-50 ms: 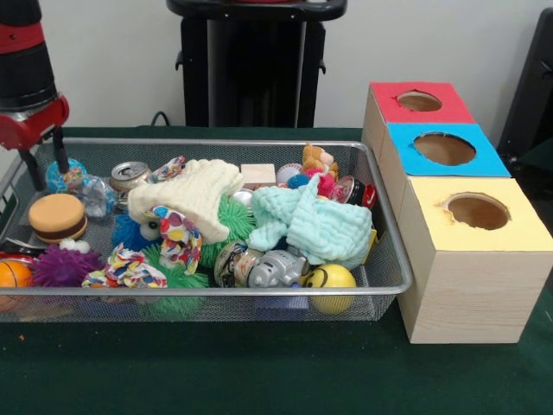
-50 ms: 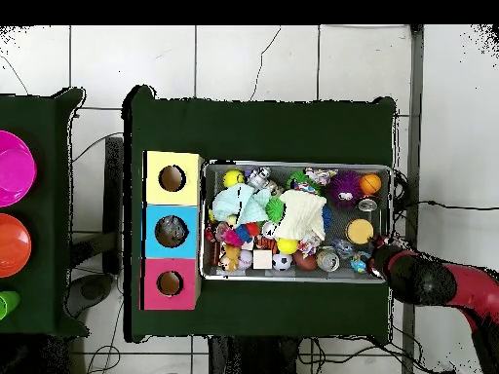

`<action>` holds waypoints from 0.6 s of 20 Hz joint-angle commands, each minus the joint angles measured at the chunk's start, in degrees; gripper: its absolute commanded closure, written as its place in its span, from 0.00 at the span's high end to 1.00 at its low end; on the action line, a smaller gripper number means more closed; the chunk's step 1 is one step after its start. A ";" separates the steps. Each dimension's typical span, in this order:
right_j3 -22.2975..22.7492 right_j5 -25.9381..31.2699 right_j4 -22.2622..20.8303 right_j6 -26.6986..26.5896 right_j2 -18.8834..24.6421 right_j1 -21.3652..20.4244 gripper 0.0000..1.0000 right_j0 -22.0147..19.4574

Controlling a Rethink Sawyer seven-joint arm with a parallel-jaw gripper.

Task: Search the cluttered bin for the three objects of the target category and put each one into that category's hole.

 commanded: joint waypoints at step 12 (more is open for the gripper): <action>3.87 -1.45 -1.95 4.02 -3.68 -0.88 1.00 5.33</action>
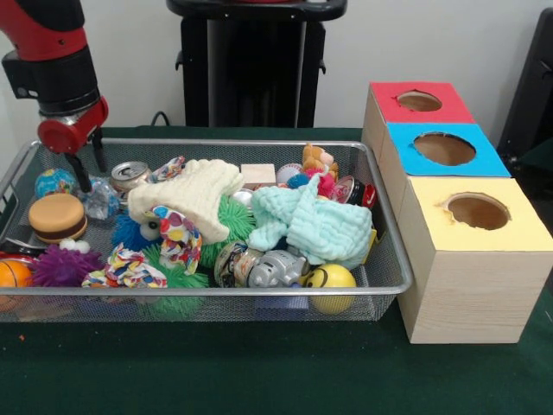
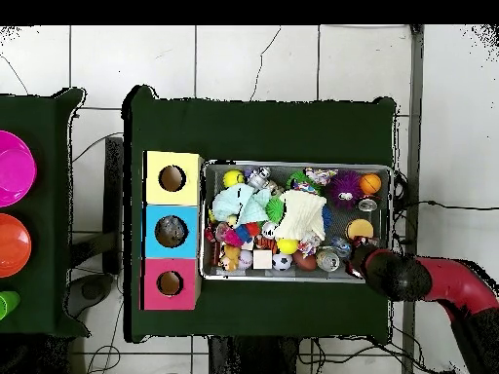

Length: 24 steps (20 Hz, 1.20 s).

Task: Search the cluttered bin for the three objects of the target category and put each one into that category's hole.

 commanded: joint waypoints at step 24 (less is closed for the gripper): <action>-5.76 -3.75 -4.28 -0.45 -4.23 8.87 1.00 -0.08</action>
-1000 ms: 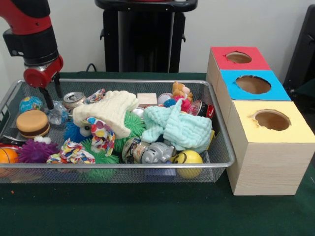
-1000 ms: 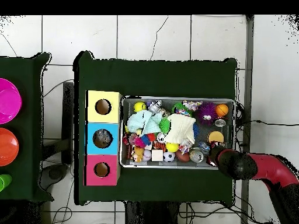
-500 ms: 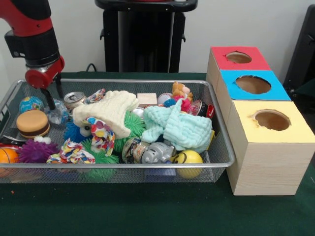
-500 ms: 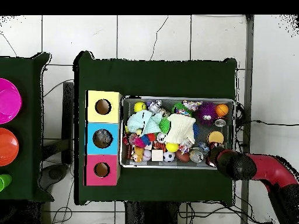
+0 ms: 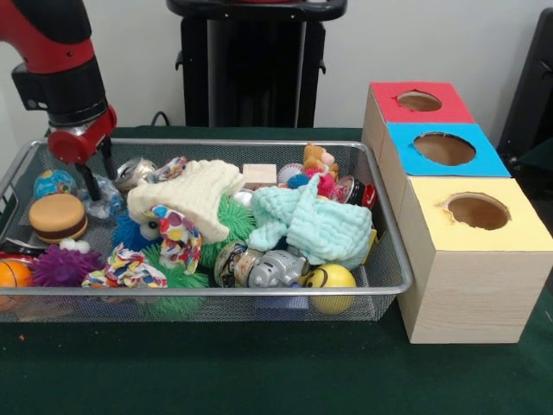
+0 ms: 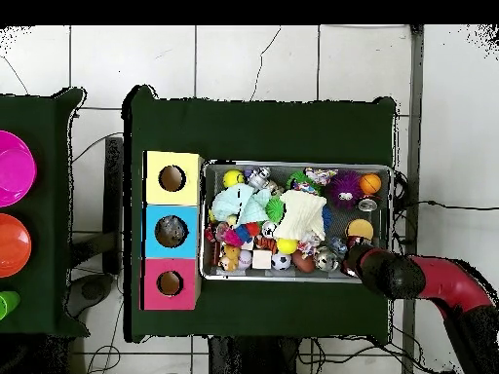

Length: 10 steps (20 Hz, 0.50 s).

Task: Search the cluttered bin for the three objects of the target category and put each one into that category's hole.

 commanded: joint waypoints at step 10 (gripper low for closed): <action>-5.71 -2.62 -3.36 -1.26 -2.21 5.59 1.00 -0.16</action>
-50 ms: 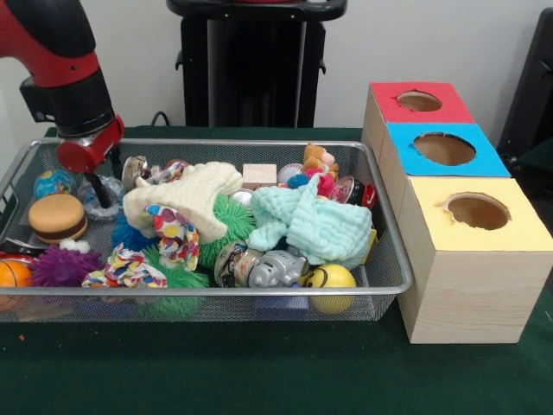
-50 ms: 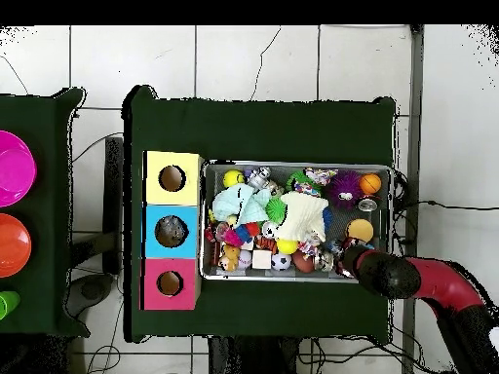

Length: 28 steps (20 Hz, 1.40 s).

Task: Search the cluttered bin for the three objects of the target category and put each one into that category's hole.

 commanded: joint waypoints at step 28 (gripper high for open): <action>-4.79 -3.41 -1.09 7.46 -4.73 -1.95 0.00 8.54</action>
